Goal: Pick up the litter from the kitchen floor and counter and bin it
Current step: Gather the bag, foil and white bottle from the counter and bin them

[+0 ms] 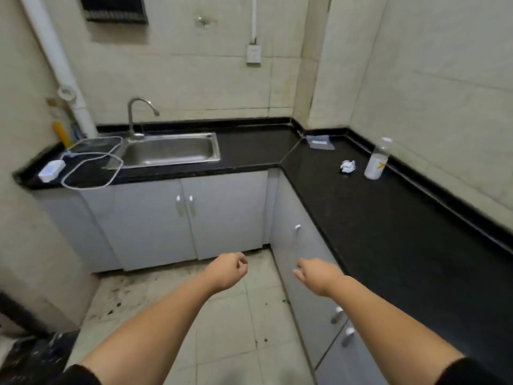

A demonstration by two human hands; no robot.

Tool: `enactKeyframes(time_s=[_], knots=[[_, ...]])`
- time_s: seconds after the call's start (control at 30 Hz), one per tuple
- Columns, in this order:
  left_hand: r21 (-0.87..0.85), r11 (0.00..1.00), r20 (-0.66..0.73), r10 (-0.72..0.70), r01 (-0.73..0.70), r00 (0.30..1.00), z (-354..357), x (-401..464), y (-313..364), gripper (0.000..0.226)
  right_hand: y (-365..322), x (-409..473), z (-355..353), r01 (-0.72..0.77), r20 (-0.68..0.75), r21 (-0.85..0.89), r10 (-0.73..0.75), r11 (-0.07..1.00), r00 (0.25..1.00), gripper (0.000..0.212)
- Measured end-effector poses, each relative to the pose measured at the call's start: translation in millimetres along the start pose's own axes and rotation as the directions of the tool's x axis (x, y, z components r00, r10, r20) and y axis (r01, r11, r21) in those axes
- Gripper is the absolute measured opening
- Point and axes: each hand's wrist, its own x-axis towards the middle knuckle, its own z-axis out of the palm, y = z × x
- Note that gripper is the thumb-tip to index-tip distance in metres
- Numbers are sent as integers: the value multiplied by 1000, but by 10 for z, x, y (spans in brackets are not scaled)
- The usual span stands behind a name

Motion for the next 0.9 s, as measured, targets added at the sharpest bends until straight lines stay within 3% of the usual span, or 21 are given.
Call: enactKeyframes(time_s=[0.27,0.57,0.73,0.9], knots=[[51,979,104,190,-196,976,136,1533,1501,31,1610,519,-676,-195,-86,116,205,974,975,42],[120,930,201,319,-346,926,166,3115,2226,31,2640,1314,-1285,-308,-170,195,342,931,924,40],[121,887,243,409,-446,879,107,4277,2550,31,3143,2060,-1738,-394,-267,232,448,889,853,38],[148,846,344,442,-512,829,34,5377,2857,43,3609,2888,-2202,-475,-342,398,607,785,717,38]])
